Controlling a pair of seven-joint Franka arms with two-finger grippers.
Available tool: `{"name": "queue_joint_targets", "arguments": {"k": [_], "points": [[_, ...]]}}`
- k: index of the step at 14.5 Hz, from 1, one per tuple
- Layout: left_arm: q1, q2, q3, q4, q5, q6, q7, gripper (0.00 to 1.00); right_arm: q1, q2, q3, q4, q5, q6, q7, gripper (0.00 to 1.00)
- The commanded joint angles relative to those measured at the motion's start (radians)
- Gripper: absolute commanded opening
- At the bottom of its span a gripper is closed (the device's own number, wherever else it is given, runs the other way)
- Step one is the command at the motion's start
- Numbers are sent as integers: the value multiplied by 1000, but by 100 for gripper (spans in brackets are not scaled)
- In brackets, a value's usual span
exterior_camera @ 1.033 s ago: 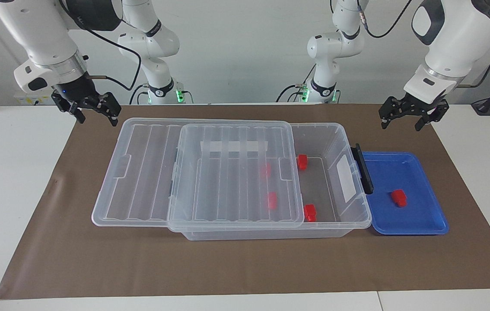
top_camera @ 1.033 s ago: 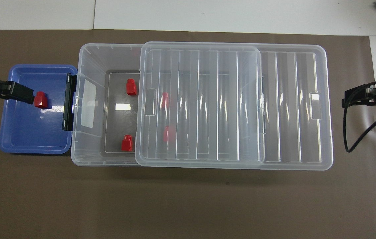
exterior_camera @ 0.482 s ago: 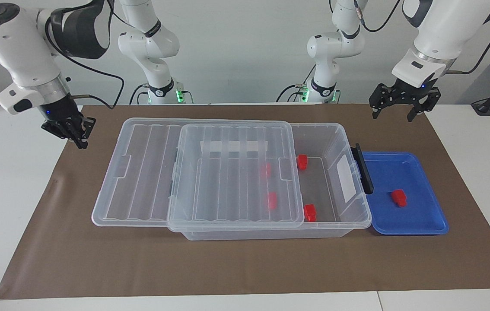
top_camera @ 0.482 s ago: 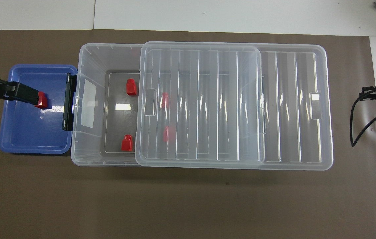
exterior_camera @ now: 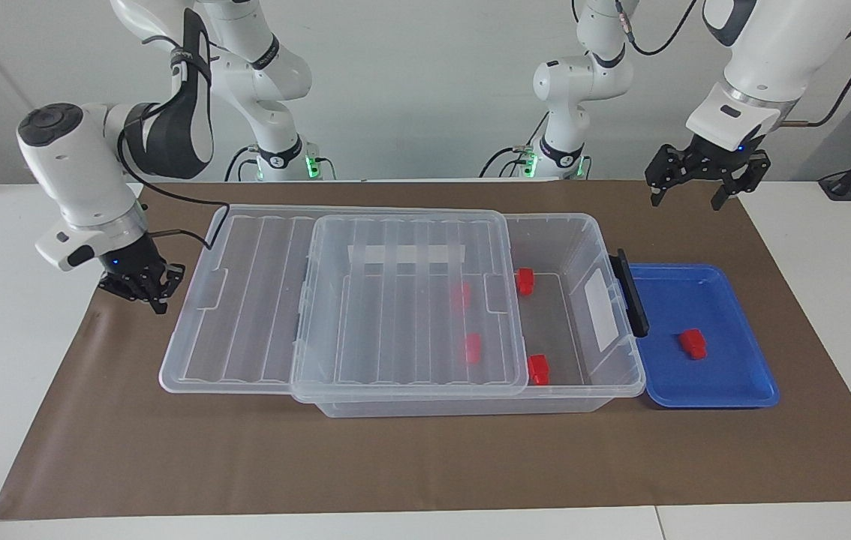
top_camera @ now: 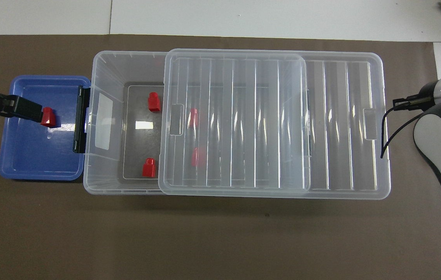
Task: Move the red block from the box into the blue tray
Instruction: 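Slide the clear lid back over the box with the right gripper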
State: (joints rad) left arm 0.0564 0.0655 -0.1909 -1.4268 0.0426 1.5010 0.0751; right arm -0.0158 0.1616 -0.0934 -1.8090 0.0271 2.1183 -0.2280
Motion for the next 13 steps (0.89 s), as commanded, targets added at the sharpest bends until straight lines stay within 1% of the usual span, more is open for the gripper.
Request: {"name": "queue_joint_targets", "arguments": {"k": [1, 7, 10, 12, 13], "points": [[-6, -10, 10, -3, -4, 13, -11, 100, 2, 6, 6, -4, 65, 11, -42, 0], [-20, -26, 16, -26, -6, 18, -11, 100, 43, 10, 15, -3, 103, 3, -57, 0], [-23, -46, 27, -64, -7, 28, -9, 100, 66, 12, 15, -3, 113, 6, -47, 0], [-68, -61, 80, -99, -9, 50, -8, 100, 85, 12, 15, -3, 113, 6, -31, 0], [-90, -65, 111, -99, -13, 48, -6, 100, 94, 10, 15, -3, 113, 6, -16, 0]]}}
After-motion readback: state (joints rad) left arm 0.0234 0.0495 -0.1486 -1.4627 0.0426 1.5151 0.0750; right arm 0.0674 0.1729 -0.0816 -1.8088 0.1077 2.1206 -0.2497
